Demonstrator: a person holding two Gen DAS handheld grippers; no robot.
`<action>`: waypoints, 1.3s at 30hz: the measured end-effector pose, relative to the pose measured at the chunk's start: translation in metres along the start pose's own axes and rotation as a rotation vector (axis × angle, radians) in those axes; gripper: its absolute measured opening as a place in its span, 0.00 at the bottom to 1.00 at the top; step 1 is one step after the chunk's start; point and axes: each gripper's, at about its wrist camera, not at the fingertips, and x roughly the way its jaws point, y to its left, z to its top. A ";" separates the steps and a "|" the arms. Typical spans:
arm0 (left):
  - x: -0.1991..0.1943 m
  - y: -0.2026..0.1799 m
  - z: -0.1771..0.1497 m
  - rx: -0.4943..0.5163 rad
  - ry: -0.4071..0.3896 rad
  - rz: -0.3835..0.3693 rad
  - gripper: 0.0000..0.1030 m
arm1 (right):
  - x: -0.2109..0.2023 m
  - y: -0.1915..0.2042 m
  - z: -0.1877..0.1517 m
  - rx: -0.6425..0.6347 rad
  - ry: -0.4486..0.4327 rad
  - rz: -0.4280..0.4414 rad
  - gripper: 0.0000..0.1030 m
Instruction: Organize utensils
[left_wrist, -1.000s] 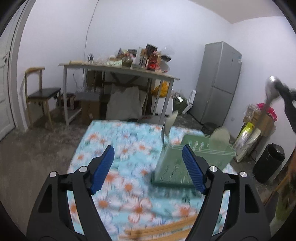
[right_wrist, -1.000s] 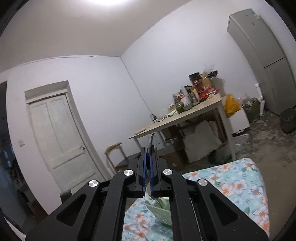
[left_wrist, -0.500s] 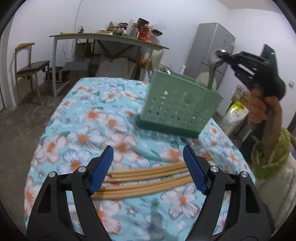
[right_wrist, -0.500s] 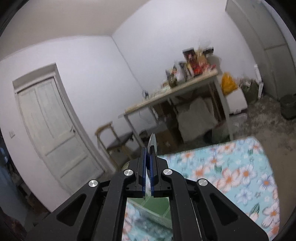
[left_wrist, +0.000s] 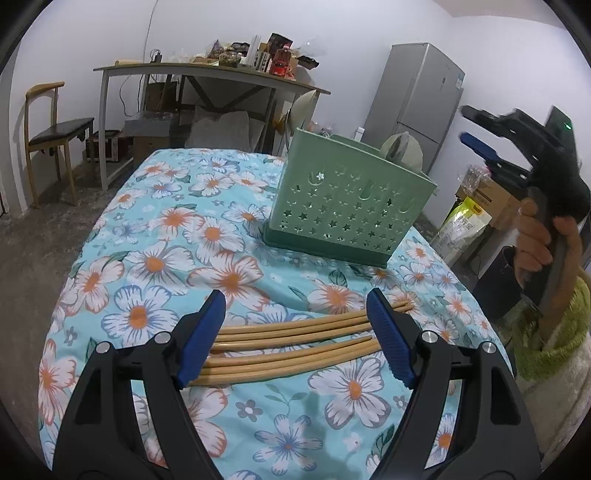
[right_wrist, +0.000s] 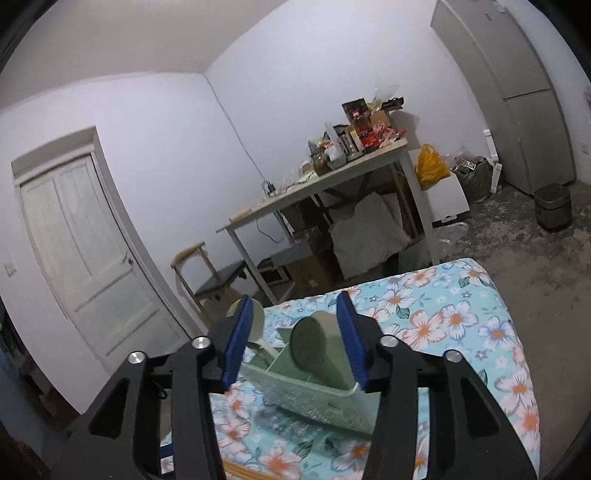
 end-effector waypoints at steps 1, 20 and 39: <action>0.000 -0.001 0.000 0.003 0.002 0.005 0.73 | -0.005 0.001 -0.005 -0.001 0.003 0.000 0.51; -0.004 -0.012 -0.059 -0.005 0.211 0.171 0.75 | -0.042 0.032 -0.171 -0.028 0.441 -0.337 0.81; 0.002 -0.007 -0.080 -0.021 0.148 0.150 0.92 | -0.065 0.069 -0.198 0.039 0.528 -0.435 0.90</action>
